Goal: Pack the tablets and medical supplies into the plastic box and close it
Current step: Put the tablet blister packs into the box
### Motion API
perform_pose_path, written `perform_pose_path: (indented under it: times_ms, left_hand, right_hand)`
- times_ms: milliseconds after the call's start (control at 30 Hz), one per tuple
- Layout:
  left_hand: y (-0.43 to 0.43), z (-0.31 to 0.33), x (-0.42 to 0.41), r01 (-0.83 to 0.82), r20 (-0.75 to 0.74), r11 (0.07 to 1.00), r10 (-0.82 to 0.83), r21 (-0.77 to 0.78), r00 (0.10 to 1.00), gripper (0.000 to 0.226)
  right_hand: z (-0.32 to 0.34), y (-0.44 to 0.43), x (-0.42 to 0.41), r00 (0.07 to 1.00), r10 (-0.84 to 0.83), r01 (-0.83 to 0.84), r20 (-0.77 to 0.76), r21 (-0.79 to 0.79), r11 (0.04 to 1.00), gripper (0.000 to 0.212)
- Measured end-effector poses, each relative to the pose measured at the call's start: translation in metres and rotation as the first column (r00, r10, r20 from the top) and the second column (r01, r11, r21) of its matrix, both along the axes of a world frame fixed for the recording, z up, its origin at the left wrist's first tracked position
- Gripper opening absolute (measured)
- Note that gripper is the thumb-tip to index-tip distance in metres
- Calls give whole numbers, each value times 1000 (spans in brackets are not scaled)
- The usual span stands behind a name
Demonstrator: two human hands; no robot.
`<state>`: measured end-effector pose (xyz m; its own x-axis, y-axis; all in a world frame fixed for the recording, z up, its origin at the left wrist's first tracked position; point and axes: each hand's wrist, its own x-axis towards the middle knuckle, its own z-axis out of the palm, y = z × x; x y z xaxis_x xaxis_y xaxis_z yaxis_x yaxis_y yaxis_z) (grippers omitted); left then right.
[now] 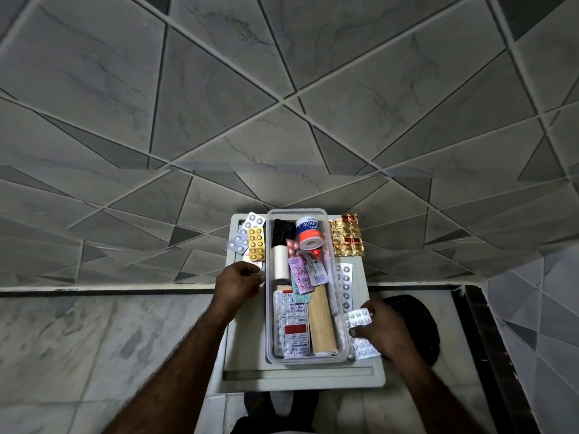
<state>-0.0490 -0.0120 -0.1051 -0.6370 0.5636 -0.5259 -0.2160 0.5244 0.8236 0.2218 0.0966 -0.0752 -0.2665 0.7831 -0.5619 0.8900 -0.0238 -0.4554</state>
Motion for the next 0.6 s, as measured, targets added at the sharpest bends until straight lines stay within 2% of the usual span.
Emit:
perform_pose_path:
  times_ms: [67,133,233,467,533,600]
  left_hand:
    - [-1,0,0,-2,5,1000,2,2,1000,11]
    - [-2,-1,0,-7,8,1000,7,3,1000,11]
    - [-3,-2,-1,-3,11,1000,3,5,1000,11]
    - [-3,-3,2,-18,40,1000,18,9,999,13]
    - [-2,-4,3,-16,40,1000,16,4,999,16]
    - [-2,-4,4,-15,38,1000,15,1,999,17]
  right_hand:
    - [2,4,4,980,-152,138,-130,-106,985,28]
    - [14,6,6,927,-291,243,-238,-213,946,18]
    - [40,11,4,885,-317,260,-340,-202,944,11]
    - [93,1,-32,868,-77,169,-490,147,975,17]
    - [91,-11,-45,867,105,38,-487,276,961,17]
    - [78,-25,-55,856,363,-158,-370,480,863,14]
